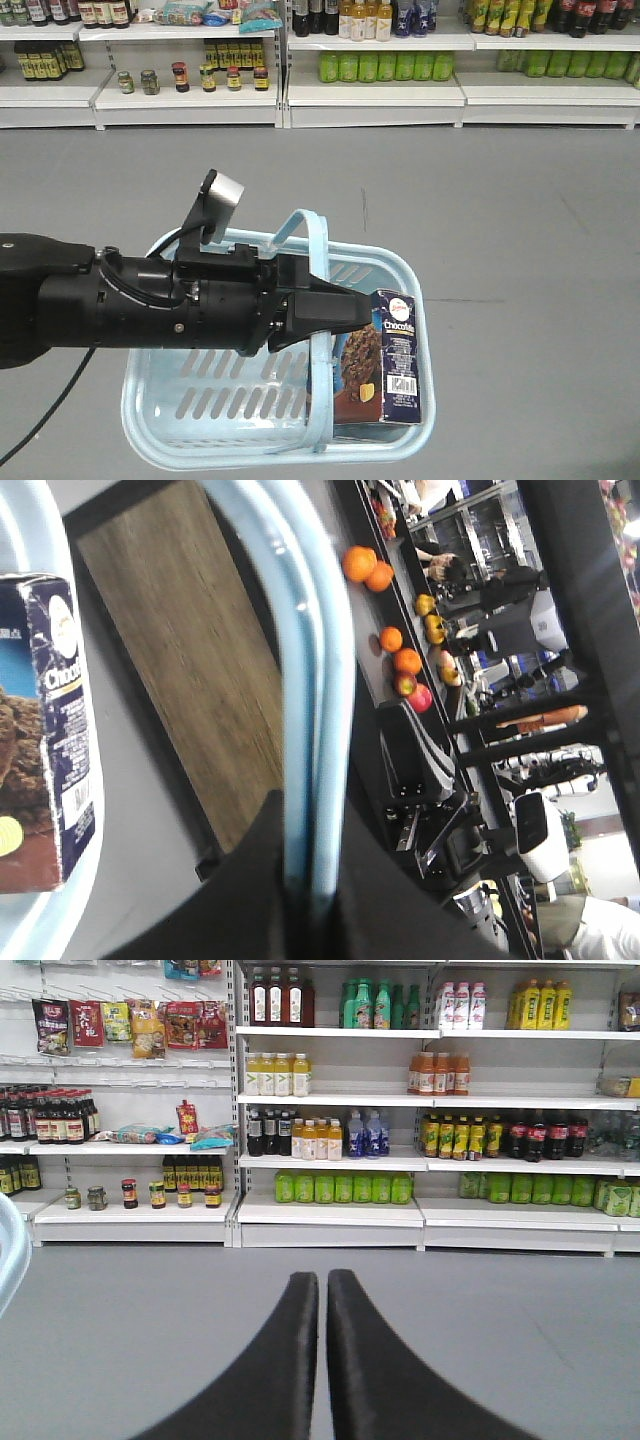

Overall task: Left arm holds basket, right arm returns cookies
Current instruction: 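Hold the basket with the left gripper while driving toward the shelves, then keep holding the basket with the left gripper while turning the base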

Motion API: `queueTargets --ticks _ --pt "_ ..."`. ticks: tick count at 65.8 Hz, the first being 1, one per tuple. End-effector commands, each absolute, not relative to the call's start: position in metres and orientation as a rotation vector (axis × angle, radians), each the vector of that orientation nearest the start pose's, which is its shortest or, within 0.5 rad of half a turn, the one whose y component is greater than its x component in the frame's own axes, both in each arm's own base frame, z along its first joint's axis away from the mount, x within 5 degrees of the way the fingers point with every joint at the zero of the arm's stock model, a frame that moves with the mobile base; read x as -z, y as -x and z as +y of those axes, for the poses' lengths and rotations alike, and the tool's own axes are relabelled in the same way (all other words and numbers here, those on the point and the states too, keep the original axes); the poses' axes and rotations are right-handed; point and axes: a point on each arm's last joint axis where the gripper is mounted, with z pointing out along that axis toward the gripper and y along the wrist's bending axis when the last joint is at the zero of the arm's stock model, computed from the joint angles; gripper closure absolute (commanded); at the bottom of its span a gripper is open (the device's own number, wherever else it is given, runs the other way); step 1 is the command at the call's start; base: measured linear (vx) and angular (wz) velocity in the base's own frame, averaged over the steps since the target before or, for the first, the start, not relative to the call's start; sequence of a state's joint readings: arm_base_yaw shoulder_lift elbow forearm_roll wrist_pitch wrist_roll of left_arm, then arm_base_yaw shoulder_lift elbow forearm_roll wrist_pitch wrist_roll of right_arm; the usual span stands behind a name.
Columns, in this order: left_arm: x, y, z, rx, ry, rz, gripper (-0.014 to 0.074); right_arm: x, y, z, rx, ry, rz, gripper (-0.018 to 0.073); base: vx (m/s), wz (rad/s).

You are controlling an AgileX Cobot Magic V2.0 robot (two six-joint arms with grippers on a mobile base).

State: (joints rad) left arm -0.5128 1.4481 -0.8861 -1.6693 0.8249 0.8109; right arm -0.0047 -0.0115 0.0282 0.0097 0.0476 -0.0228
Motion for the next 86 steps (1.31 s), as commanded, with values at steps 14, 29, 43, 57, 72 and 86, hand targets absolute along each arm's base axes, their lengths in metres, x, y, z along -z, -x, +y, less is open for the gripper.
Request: queueTargets --ticks 14,29,43,57,72,86 --pt "-0.3212 -0.2188 -0.2037 1.795 -0.203 2.078 0.0599 -0.2017 -0.0561 -0.0005 0.025 0.009 1.475 0.0570 0.52 0.05" --pt "-0.3212 -0.2187 -0.2037 1.796 -0.204 2.078 0.0599 -0.2017 -0.0561 -0.0005 0.025 0.009 1.475 0.0570 0.50 0.00" --pt "-0.3212 -0.2187 -0.2037 1.796 -0.203 2.078 0.0599 -0.2017 -0.0561 -0.0005 0.025 0.009 1.475 0.0570 0.49 -0.06" --pt "-0.3212 -0.2189 -0.2037 1.794 -0.202 2.078 0.0599 -0.2019 -0.0561 -0.0005 0.025 0.009 1.474 0.0570 0.47 -0.09" --pt "-0.3212 -0.2189 -0.2037 1.794 -0.202 2.078 0.0599 -0.2019 -0.0561 -0.0005 0.025 0.009 1.474 0.0570 0.47 -0.02" --pt "-0.3212 -0.2189 -0.2037 1.794 -0.202 2.078 0.0599 -0.2019 -0.0561 -0.0005 0.025 0.009 1.474 0.0570 0.47 0.06"
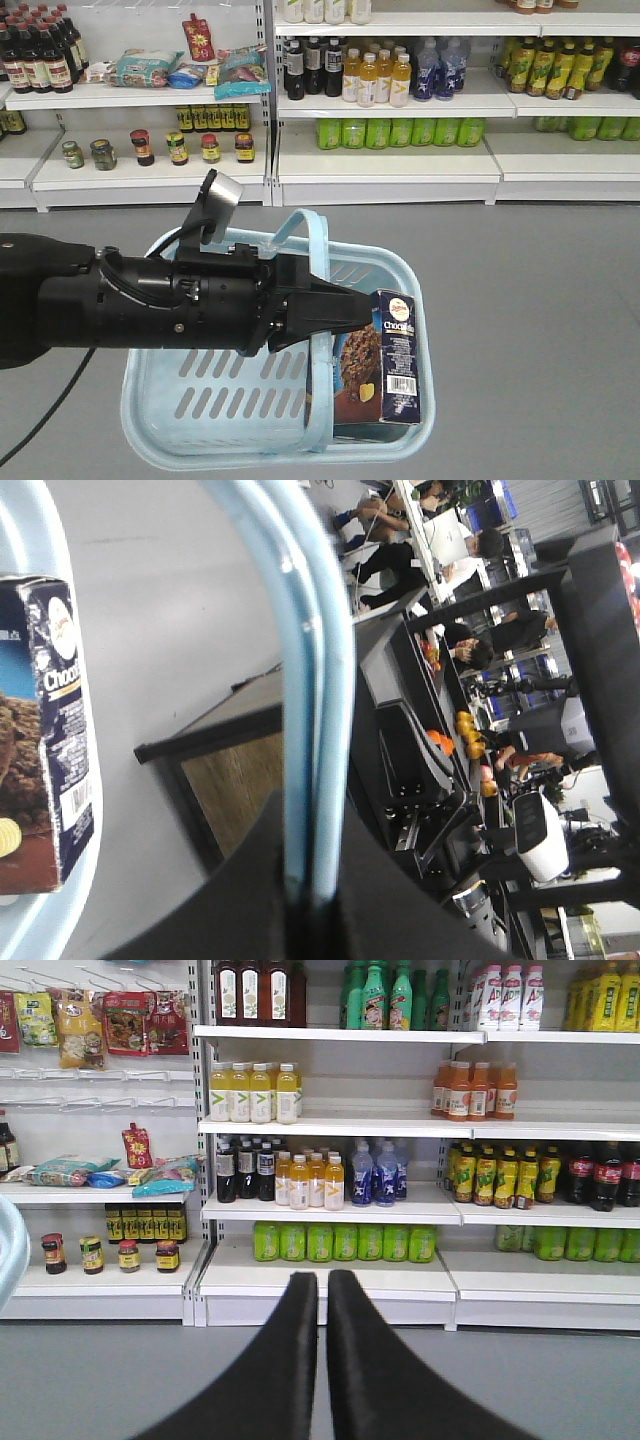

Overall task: Left arm holds basket, right arm returns cookies
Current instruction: 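Keep holding the basket with the left gripper while turning the base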

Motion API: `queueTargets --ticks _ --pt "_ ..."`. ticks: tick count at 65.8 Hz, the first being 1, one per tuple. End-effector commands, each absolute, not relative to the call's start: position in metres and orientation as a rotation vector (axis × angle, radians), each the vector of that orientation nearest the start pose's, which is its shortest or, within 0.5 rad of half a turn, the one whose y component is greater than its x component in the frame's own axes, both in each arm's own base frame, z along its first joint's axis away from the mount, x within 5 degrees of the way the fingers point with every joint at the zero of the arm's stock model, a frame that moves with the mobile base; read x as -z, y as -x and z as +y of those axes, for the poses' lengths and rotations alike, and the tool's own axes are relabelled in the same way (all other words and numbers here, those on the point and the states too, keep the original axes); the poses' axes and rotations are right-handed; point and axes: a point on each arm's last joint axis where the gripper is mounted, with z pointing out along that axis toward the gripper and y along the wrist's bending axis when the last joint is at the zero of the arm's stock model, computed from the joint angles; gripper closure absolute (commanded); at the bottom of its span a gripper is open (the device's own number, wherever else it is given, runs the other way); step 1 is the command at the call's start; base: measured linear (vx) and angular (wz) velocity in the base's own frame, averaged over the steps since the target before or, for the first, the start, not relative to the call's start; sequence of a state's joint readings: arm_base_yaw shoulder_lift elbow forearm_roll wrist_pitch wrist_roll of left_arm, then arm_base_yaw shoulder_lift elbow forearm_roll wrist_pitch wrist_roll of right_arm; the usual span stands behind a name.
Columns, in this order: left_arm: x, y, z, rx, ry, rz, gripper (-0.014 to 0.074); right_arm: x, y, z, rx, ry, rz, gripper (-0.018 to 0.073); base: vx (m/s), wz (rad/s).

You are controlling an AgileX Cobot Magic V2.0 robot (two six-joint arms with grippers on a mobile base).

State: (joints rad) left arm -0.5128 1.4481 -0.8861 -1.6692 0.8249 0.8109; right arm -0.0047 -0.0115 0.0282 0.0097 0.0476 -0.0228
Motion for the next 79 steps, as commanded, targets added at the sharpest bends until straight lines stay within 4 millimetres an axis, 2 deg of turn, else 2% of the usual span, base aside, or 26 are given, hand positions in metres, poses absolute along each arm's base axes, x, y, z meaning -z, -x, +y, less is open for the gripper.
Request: queueTargets --ticks 1,79 --pt "-0.3212 -0.2189 -0.2037 1.794 -0.202 2.078 0.0599 -0.2019 -0.0561 -0.0005 0.025 0.009 1.474 0.0570 0.47 0.07" --pt "-0.3212 -0.2189 -0.2037 1.794 -0.202 2.078 0.0599 -0.2017 -0.0561 -0.0005 0.025 0.009 1.475 0.0570 0.44 -0.02"
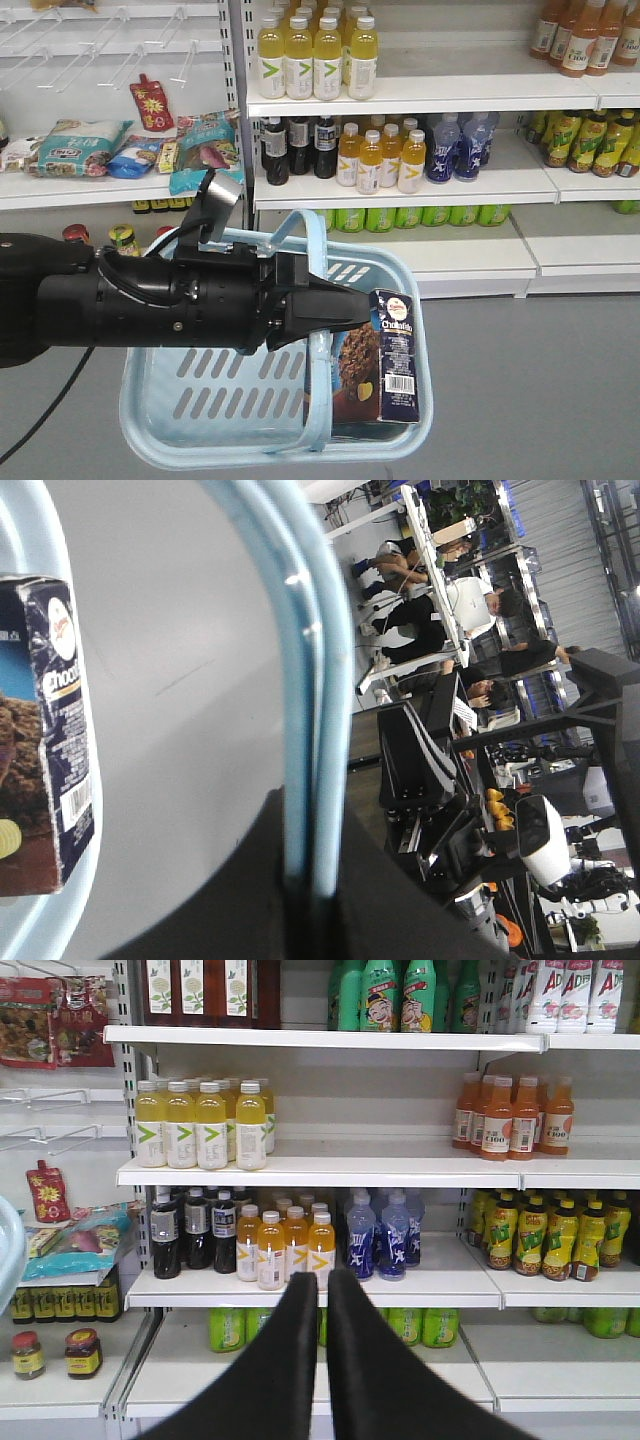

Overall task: Left arm holds basket, right arm returns cookies
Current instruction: 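Keep holding the basket with the left gripper while turning the base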

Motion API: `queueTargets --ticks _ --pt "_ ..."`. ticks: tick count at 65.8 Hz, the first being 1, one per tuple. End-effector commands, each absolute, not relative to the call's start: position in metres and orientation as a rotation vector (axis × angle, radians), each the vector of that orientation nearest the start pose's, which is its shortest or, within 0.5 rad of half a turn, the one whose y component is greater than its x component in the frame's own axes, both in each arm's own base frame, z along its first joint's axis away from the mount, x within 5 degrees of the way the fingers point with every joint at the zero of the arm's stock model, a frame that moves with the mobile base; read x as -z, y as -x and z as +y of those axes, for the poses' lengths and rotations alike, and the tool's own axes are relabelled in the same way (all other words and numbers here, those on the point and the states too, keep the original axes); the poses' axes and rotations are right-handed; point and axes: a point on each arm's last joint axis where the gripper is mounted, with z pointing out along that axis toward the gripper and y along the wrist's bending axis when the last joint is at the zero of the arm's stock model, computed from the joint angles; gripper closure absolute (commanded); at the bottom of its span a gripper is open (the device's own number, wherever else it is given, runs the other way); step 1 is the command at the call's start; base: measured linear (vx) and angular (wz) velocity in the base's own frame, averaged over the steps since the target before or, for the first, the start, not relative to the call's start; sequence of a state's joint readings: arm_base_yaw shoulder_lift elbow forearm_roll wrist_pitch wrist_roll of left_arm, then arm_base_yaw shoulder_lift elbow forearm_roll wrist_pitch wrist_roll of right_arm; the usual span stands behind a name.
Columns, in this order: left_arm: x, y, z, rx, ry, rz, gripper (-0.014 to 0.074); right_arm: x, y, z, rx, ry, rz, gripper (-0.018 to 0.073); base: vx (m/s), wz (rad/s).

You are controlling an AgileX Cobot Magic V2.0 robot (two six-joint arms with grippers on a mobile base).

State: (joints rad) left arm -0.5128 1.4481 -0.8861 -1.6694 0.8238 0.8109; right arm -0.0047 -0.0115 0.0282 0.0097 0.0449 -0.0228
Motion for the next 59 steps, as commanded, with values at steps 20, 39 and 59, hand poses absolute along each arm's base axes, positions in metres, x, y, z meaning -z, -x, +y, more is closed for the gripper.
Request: queueTargets --ticks 20,39,59 --pt "-0.3212 -0.2189 -0.2037 1.794 -0.202 2.078 0.0599 -0.2017 -0.0561 -0.0005 0.025 0.009 1.475 0.0570 0.37 -0.29" --pt "-0.3212 -0.2189 -0.2037 1.794 -0.202 2.078 0.0599 -0.2018 -0.0561 -0.0005 0.025 0.009 1.474 0.0570 0.27 -0.80" --pt "-0.3212 -0.2189 -0.2037 1.794 -0.202 2.078 0.0599 -0.2018 -0.0561 -0.0005 0.025 0.009 1.474 0.0570 0.22 -0.86"
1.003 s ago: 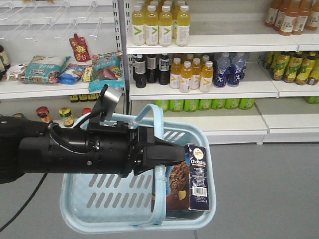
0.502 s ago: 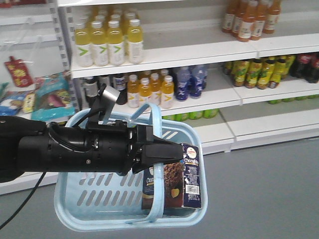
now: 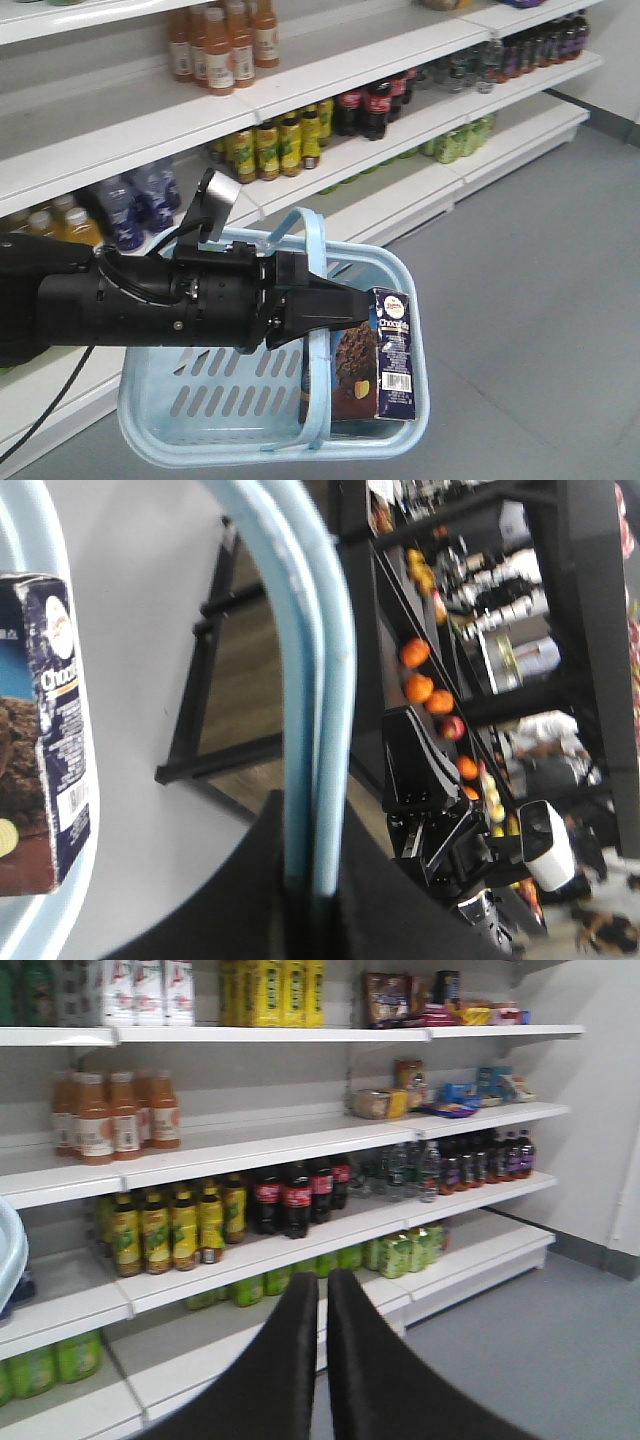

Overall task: Left arm holds basket, right arm returns cookies
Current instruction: 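Keep holding the basket with the left gripper while turning the base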

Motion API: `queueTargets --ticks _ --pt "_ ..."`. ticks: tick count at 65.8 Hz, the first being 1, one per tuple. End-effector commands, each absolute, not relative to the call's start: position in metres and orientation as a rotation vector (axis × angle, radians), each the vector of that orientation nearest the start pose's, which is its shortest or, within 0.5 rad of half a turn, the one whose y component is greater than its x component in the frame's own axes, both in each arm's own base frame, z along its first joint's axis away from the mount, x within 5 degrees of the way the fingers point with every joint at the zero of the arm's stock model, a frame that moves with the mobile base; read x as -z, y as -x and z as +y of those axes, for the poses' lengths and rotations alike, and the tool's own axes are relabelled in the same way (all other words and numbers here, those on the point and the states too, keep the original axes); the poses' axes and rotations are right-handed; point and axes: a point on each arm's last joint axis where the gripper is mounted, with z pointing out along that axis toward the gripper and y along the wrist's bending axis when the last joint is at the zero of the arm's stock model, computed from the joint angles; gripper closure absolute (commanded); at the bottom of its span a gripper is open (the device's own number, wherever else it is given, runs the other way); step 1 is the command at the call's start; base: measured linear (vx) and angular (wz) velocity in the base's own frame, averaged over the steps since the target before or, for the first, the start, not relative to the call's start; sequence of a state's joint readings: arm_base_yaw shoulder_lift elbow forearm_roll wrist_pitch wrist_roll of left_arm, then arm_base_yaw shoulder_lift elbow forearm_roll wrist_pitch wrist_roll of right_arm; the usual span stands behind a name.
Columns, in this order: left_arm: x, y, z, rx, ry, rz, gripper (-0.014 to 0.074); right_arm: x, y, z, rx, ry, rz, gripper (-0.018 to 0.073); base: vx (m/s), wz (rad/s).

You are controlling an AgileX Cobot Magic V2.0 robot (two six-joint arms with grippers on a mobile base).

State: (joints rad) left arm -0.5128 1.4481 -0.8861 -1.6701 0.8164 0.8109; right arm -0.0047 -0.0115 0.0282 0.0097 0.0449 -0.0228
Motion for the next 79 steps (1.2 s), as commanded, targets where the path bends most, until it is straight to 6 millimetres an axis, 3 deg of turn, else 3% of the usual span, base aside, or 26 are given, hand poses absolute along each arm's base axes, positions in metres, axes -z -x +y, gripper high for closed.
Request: queueTargets --ticks 1,79 --pt "-0.3212 -0.2189 -0.2037 1.794 -0.202 2.078 0.0599 -0.2018 -0.0561 -0.0005 0.025 0.009 1.474 0.0570 0.21 -0.80" --pt "-0.3212 -0.2189 -0.2037 1.794 -0.202 2.078 0.0599 -0.2017 -0.0561 -0.0005 0.025 0.009 1.475 0.0570 0.17 -0.67"
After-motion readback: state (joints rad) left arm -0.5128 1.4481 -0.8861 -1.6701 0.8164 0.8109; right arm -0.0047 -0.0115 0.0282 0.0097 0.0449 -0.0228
